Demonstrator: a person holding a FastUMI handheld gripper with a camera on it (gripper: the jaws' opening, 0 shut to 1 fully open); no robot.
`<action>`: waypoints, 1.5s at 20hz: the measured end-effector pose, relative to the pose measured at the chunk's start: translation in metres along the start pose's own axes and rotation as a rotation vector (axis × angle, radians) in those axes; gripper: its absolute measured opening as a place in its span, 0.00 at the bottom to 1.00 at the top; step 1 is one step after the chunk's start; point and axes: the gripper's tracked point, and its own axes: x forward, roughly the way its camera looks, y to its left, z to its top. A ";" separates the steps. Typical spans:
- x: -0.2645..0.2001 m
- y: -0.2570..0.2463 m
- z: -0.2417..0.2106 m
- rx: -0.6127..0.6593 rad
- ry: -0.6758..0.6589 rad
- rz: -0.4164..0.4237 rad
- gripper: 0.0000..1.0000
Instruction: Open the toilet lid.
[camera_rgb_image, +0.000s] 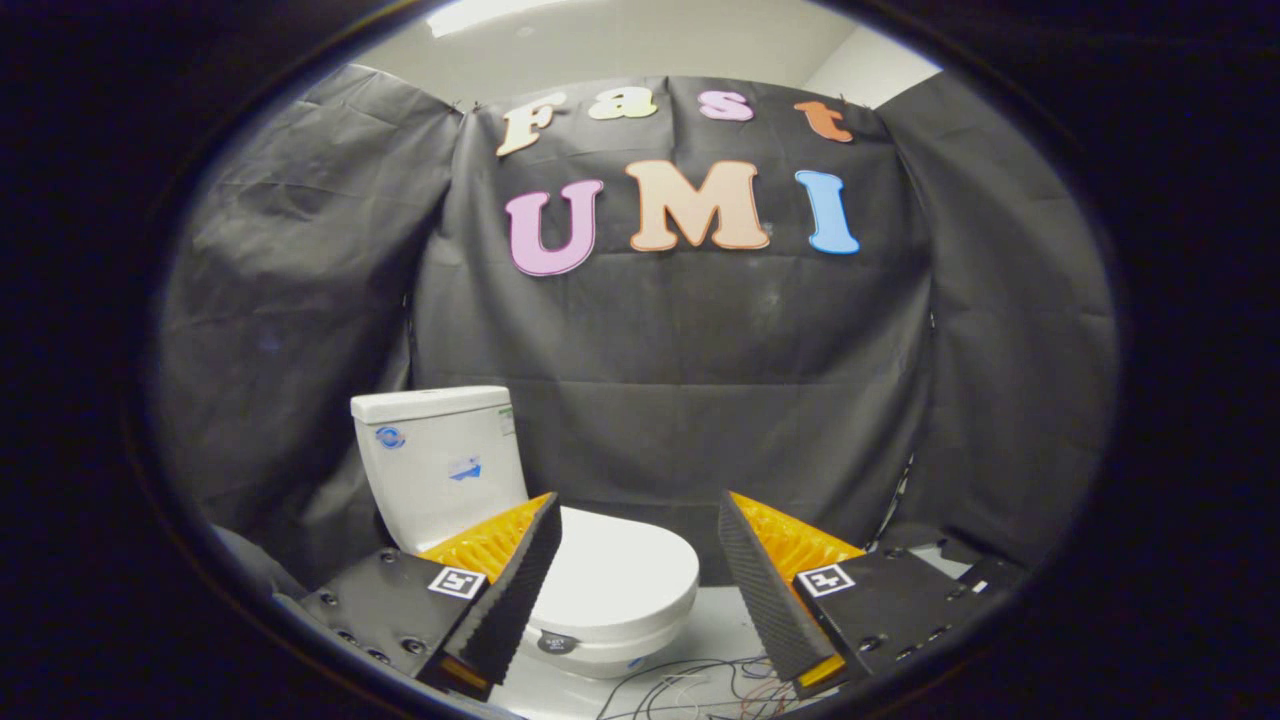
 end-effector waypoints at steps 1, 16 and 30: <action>0.016 0.001 0.006 -0.014 0.003 -0.002 0.97; 0.071 0.095 -0.078 0.005 0.244 0.080 0.99; 0.045 0.093 -0.256 0.780 0.410 -0.215 0.98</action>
